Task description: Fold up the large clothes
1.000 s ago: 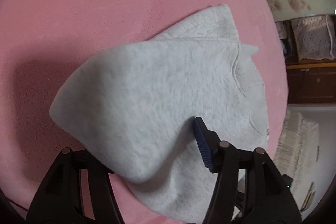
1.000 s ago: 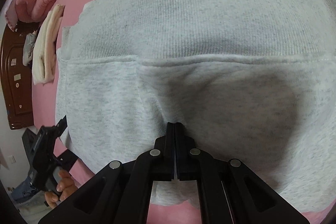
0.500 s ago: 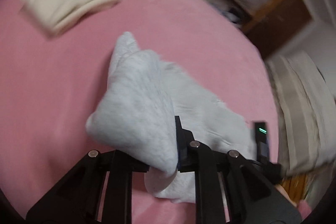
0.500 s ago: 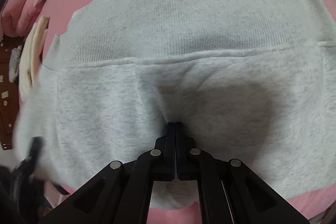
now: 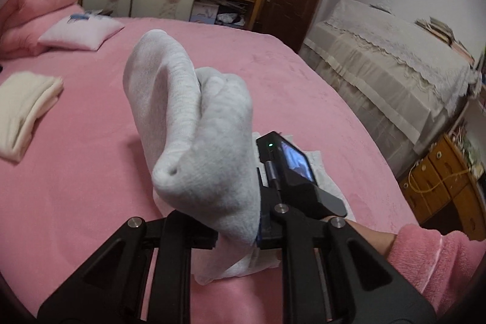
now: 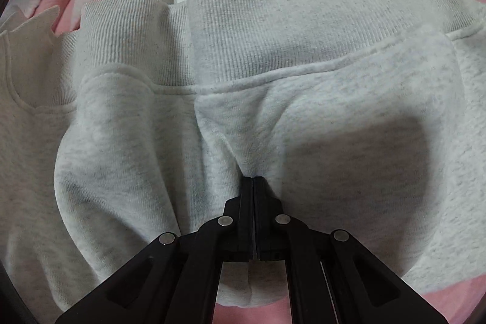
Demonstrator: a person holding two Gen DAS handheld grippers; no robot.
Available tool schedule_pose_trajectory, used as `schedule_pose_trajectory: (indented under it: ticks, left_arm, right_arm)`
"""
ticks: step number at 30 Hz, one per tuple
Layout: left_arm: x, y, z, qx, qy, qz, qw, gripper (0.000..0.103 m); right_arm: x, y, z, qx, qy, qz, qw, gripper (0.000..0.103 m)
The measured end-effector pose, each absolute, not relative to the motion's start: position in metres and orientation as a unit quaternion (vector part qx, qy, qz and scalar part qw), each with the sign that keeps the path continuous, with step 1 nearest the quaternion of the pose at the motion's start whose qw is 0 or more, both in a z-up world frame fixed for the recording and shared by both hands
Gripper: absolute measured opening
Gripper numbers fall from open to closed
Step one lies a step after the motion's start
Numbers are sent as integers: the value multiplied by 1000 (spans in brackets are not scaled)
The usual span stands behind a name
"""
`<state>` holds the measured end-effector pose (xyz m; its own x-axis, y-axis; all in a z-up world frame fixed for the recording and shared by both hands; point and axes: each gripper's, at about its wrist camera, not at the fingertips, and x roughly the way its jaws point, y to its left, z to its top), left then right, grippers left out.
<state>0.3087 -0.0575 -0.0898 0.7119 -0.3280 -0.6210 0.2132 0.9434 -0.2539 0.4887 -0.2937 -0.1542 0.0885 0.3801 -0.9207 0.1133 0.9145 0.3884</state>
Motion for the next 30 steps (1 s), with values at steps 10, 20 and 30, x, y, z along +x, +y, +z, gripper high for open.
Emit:
schedule_pose_trajectory:
  ticks: [10,20,30]
  left_arm:
    - [233,-247,-46,37,334,-217,916,13]
    - [213,-375,-63,144,334,-238,901,13]
    - [255,-419,-116,192,385,-258,865,16]
  right_arm:
    - [477,-391,-161,352,645,202,647,0]
    - [495,-426,-129,289,678,264,622,0]
    - [515,-599,-11,226,616,190,730,2]
